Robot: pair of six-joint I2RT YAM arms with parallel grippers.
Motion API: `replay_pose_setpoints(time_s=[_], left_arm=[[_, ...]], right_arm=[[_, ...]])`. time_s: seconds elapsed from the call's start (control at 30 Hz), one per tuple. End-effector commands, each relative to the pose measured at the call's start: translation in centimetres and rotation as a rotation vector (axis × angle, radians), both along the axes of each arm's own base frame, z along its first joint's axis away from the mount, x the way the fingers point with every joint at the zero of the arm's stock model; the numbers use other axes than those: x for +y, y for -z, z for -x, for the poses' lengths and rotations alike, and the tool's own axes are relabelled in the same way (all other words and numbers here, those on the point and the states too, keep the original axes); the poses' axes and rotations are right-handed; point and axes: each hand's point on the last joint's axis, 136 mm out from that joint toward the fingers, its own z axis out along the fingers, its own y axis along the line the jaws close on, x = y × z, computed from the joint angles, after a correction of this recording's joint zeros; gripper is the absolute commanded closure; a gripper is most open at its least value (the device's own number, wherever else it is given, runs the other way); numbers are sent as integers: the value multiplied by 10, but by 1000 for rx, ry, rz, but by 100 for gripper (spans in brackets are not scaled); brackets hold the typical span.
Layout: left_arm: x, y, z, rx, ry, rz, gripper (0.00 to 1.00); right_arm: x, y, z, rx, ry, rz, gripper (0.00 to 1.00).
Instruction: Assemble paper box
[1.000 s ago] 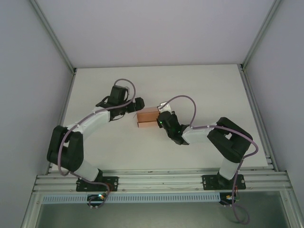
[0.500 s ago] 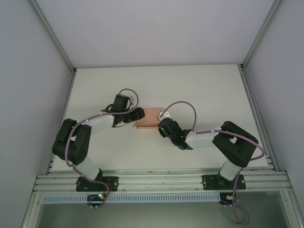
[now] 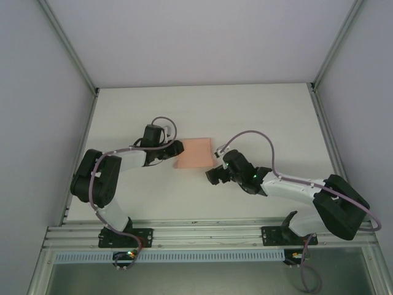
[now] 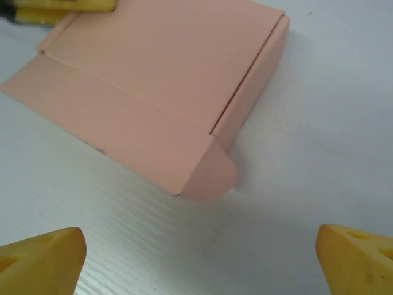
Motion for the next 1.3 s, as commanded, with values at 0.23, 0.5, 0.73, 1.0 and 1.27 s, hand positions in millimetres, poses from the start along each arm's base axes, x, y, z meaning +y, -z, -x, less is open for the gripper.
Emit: replay_pose_setpoints(time_s=[0.23, 0.5, 0.73, 1.0, 1.27], left_arm=[[24, 42, 22, 86, -33, 144, 71], [31, 42, 20, 73, -48, 180, 72], [29, 42, 20, 66, -43, 195, 73], [26, 40, 19, 55, -33, 212, 73], [16, -7, 8, -103, 23, 218, 64]], right_arm=[[17, -36, -62, 281, 123, -447, 0], [49, -8, -92, 477, 99, -535, 0], [71, 12, -92, 590, 65, -645, 6], [89, 0, -96, 587, -15, -796, 30], [82, -17, -97, 569, -15, -862, 49]])
